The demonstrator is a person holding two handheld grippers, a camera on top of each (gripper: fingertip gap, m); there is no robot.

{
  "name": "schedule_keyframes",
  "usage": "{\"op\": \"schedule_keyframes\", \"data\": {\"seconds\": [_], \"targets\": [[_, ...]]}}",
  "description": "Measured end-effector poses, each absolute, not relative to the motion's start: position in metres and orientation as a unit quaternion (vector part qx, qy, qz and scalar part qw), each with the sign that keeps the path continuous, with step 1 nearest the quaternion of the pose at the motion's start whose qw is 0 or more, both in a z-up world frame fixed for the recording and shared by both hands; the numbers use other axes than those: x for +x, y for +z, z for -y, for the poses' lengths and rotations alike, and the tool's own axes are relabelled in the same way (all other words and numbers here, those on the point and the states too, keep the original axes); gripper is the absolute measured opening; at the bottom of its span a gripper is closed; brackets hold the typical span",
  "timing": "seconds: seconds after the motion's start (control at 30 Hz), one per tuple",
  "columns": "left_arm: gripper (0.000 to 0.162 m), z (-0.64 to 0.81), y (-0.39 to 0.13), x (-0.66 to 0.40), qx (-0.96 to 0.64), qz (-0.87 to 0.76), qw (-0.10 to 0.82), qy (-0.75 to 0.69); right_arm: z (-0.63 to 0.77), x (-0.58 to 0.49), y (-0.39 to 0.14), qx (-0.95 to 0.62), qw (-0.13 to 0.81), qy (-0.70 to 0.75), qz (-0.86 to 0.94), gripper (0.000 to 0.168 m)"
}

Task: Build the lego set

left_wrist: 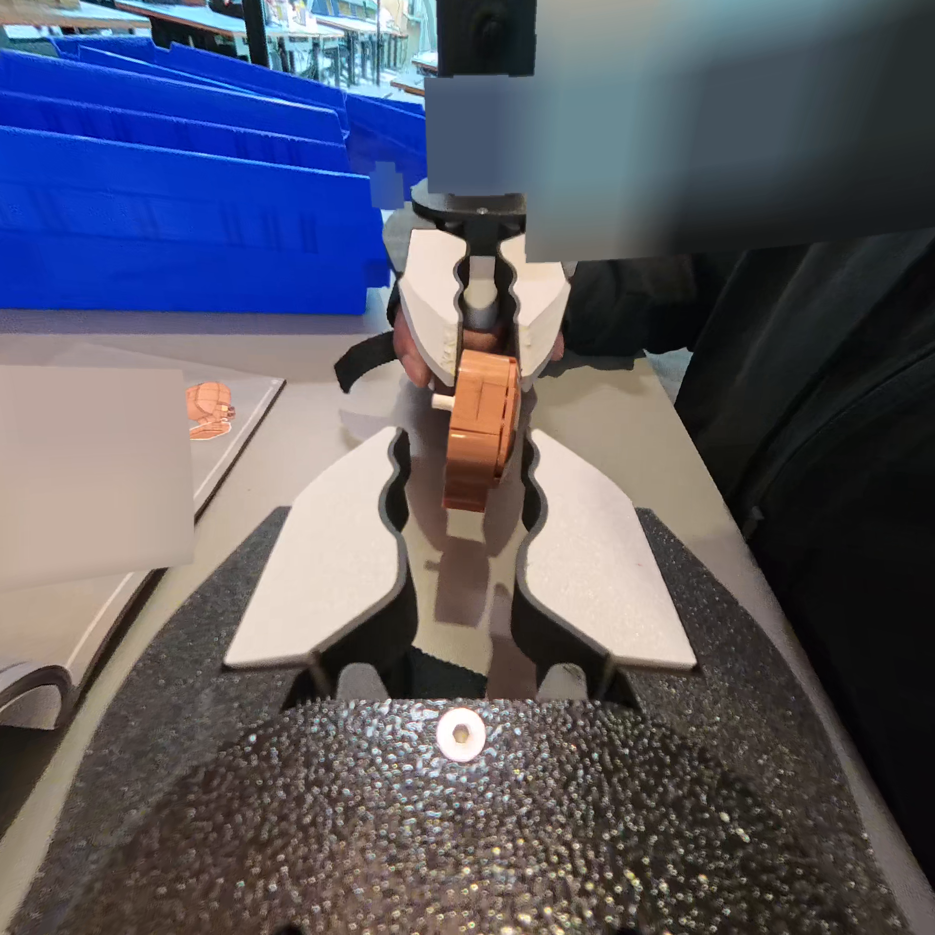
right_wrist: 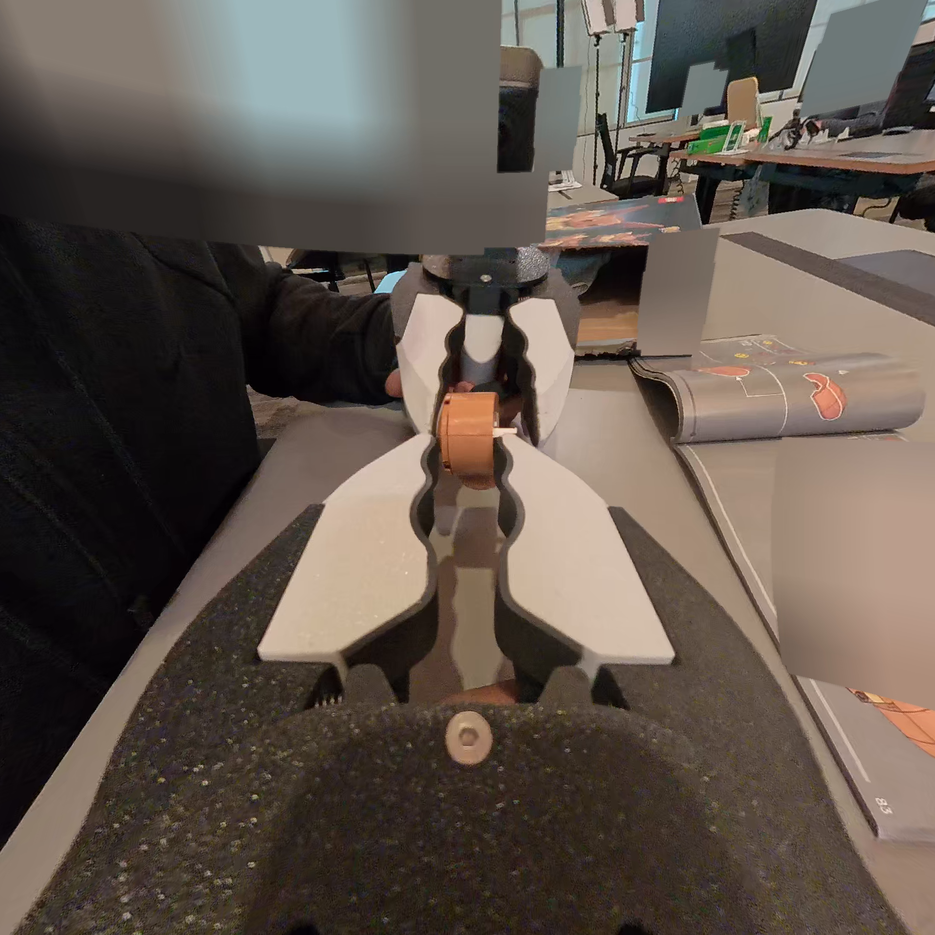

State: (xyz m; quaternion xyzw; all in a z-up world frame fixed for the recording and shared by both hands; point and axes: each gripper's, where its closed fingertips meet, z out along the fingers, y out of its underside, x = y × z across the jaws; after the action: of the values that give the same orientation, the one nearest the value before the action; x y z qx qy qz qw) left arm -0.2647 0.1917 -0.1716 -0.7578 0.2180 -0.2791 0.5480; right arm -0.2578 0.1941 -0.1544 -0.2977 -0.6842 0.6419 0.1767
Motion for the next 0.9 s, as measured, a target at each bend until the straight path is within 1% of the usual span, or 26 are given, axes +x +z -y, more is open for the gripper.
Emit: {"op": "schedule_keyframes", "data": {"seconds": [0.13,0.17,0.27,0.5,0.6,0.73,0.9], "targets": [[0.044,-0.191,-0.181,-0.264,-0.776,-0.219,0.522,-0.277,-0.197,-0.26,-0.152,-0.31,0.173,0.651,0.671,0.02],[0.042,-0.191,-0.182,-0.263,-0.779,-0.22,0.518,-0.278,-0.198,-0.261,-0.151,-0.314,0.169,0.655,0.667,0.02],[0.026,-0.191,-0.182,-0.262,-0.778,-0.225,0.518,-0.276,-0.197,-0.261,-0.149,-0.318,0.162,0.662,0.659,0.02],[0.024,-0.191,-0.182,-0.264,-0.778,-0.229,0.523,-0.263,-0.199,-0.262,-0.154,-0.34,0.13,0.655,0.662,0.021],[0.023,-0.191,-0.186,-0.264,-0.784,-0.238,0.518,-0.246,-0.199,-0.262,-0.16,-0.342,0.134,0.636,0.678,0.023],[0.024,-0.192,-0.195,-0.261,-0.798,-0.245,0.498,-0.233,-0.196,-0.264,-0.176,-0.349,0.15,0.588,0.714,0.031],[0.024,-0.194,-0.2,-0.264,-0.812,-0.23,0.484,-0.231,-0.2,-0.268,-0.183,-0.363,0.173,0.556,0.728,0.032]]}}
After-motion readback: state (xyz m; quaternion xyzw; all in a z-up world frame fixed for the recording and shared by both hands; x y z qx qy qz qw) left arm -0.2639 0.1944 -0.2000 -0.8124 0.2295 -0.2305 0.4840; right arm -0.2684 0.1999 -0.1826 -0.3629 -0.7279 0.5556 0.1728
